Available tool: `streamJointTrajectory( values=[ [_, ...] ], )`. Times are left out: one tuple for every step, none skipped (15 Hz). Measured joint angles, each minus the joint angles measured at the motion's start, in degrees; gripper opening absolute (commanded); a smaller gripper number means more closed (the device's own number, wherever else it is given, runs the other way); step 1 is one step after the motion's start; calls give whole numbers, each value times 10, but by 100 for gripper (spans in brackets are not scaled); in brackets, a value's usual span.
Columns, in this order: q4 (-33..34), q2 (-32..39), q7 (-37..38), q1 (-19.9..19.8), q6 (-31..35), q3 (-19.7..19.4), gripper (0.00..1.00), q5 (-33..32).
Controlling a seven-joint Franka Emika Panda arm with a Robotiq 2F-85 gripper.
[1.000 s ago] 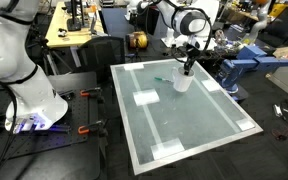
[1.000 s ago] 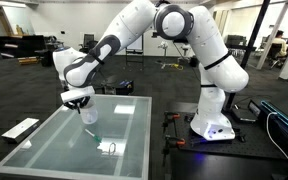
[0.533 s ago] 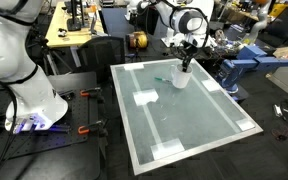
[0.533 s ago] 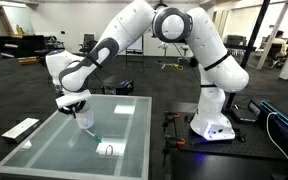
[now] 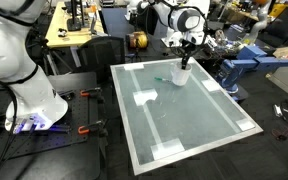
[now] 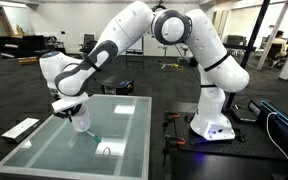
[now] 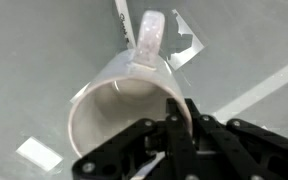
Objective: Move the white mug to the left, put the green pen inside the mug
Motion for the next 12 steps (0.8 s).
streamJointTrajectory(
  values=[
    [2, 1, -7, 1, 0, 1, 3, 0],
    [3, 2, -16, 2, 0, 3, 3, 0],
    [5, 3, -24, 3, 0, 5, 3, 0],
    [6, 4, -34, 3, 0, 7, 3, 0],
    [7, 4, -44, 3, 0, 10, 3, 0],
    [7, 4, -54, 4, 0, 13, 3, 0],
    [7, 4, -65, 4, 0, 15, 3, 0],
    [7, 4, -76, 6, 0, 17, 3, 0],
    [7, 4, -86, 7, 0, 20, 3, 0],
    [7, 4, -96, 7, 0, 23, 3, 0],
    [7, 4, -106, 7, 0, 26, 3, 0],
    [7, 4, -114, 8, 0, 29, 3, 0]
  ],
)
